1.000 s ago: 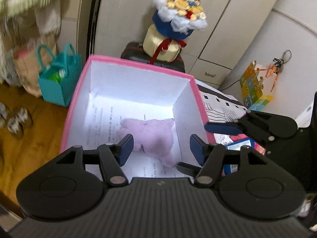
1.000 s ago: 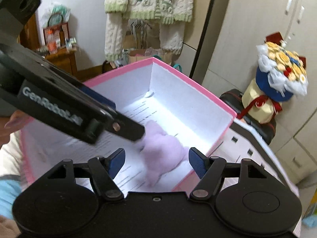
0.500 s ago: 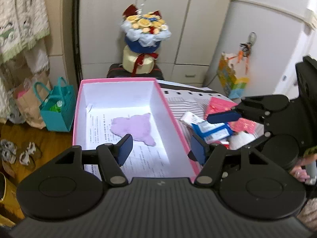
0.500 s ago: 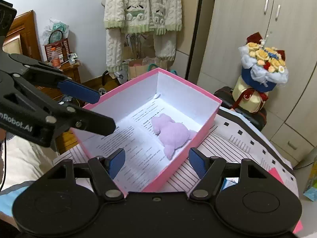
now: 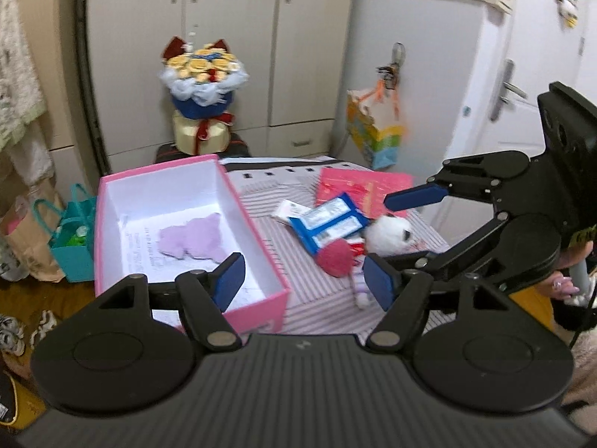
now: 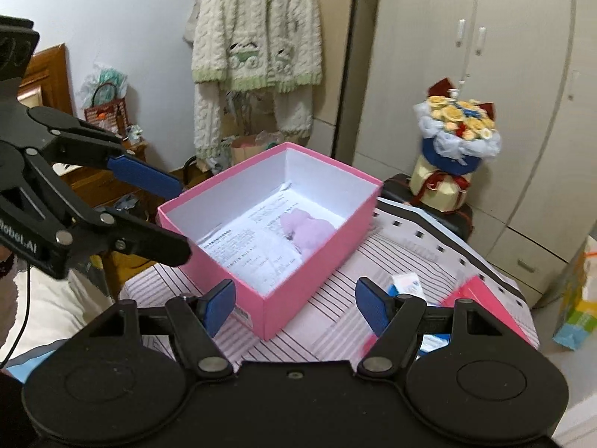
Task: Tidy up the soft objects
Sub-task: 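Withdraw the right tool from the box toward the floral scrunchie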
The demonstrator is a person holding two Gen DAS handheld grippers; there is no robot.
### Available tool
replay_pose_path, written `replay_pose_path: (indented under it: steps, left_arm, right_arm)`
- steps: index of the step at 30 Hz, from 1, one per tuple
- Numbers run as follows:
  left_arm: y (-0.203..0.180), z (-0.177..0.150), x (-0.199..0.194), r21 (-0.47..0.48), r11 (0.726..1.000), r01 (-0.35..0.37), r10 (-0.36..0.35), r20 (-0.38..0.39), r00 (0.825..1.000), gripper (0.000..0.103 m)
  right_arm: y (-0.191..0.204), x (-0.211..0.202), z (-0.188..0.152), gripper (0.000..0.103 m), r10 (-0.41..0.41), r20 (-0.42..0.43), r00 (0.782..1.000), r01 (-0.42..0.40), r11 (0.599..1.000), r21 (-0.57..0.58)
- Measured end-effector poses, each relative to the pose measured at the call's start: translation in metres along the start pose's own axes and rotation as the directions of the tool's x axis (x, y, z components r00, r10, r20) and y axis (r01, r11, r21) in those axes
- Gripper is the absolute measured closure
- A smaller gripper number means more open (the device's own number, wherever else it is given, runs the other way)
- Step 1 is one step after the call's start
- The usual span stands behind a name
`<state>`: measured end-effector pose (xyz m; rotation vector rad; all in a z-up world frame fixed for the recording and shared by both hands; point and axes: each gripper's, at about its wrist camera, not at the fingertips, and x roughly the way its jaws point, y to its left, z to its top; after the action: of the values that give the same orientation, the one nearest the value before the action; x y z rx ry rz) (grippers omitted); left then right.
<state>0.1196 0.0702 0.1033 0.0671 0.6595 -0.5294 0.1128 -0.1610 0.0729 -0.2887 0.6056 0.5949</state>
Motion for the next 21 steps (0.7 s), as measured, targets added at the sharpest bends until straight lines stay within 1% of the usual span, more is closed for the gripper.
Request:
replay_pose_path:
  steps: [3,5,10,13,17,21]
  left_arm:
    - [-0.010,-0.006,0.008,0.020,0.999,0.031,-0.031,-0.011,0.999,0.033]
    - [-0.016,-0.008,0.016,0.033,0.998,0.044,-0.043,-0.020,0.999,0.033]
    - [-0.032,-0.014,0.047,0.034,0.997,0.070,-0.068,-0.049,0.996,0.033]
    - [-0.045,-0.021,0.067,0.055,0.994,0.097,-0.093,-0.061,0.994,0.034]
    - [-0.065,-0.031,0.097,0.091,0.988,0.121,-0.115,-0.070,0.991,0.035]
    - [-0.078,-0.042,0.121,0.143,0.986,0.091,-0.087,-0.040,0.995,0.036]
  right_arm:
    - [-0.013,-0.017,-0.026,0.025,-0.040,0.055,0.998,0.037,0.998,0.051]
    - [-0.021,-0.023,-0.042,0.024,-0.045,0.076,0.996,0.040,0.997,0.072]
    - [-0.039,-0.018,-0.082,0.023,-0.098,0.044,0.994,0.091,0.986,0.137]
    - [-0.053,-0.010,-0.103,0.023,-0.087,0.019,0.996,0.082,0.979,0.187]
    - [-0.064,-0.002,-0.133,0.023,-0.135,0.038,0.990,0.125,0.972,0.200]
    - [-0.077,0.011,-0.163,0.023,-0.189,0.065,0.980,0.170,0.960,0.222]
